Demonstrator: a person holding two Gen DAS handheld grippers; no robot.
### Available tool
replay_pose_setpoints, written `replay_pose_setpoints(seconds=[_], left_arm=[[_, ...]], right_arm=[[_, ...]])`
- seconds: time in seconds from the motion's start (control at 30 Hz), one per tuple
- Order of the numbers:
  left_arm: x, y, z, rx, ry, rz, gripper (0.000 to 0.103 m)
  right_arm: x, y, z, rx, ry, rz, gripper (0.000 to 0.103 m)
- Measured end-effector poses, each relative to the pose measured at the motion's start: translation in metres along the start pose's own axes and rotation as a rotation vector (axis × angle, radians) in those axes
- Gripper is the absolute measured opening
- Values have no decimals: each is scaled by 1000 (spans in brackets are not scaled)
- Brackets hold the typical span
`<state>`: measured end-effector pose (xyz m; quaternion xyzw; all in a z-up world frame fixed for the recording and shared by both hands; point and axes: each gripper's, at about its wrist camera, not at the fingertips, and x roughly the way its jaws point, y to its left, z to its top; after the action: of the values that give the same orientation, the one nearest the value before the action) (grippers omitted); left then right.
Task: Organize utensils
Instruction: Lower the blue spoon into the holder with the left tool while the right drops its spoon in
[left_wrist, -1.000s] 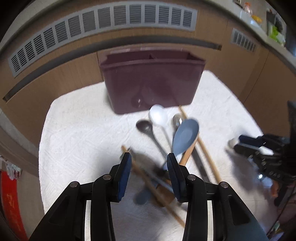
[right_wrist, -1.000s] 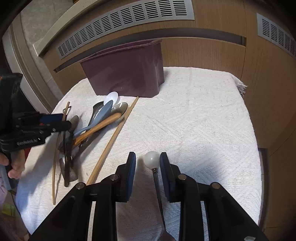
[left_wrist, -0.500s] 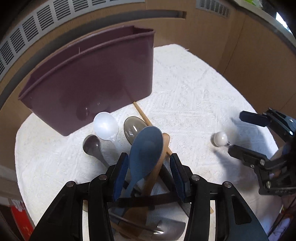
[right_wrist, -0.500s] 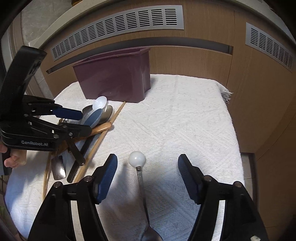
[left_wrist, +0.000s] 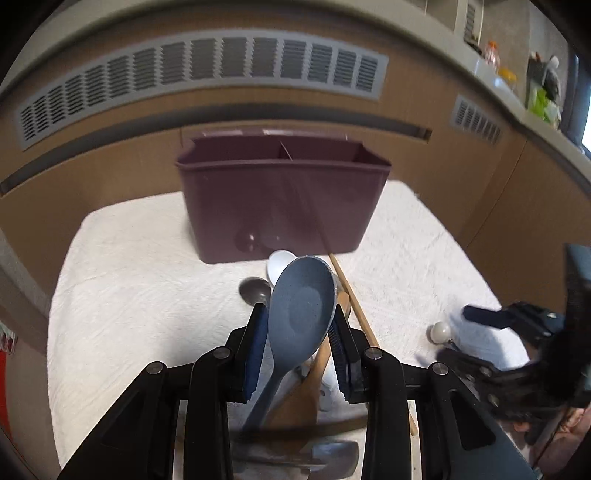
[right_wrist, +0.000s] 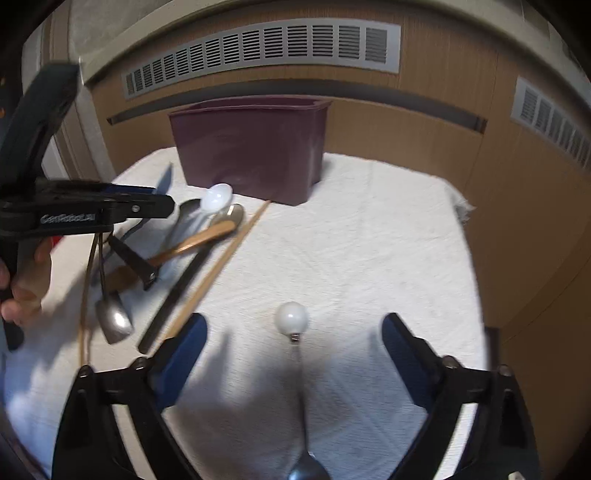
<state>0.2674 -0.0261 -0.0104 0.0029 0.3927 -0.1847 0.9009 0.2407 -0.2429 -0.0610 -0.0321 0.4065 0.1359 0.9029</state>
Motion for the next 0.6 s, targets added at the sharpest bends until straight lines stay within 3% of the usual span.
replay_pose_setpoints(seconds=[0.03,0.07,0.13,0.2,0.23,0.27,0.6], left_arm=[[-6,1,0,0,-18,-6,34],[-12,1,-1,0,-30,-17,34],[-21,4,2,-8,-40,-39,34],[-27,7,1,-18,-47,-55,34],[-31,8,2,-23,-54,-59,34],[-32,8,3,-25,-60,-61,34],[-89,-2,19,-20,-180,-70,33]], right_arm=[[7,0,3,1,27,-6,58],[12,3,4,-7,48,-23,54],[20,10,5,-34,65,-62,53],[27,18,5,-68,93,-90,38],[28,21,7,-69,99,-84,24],[27,22,8,-62,107,-81,19],[-35,30,31,-38,-32,-54,19]])
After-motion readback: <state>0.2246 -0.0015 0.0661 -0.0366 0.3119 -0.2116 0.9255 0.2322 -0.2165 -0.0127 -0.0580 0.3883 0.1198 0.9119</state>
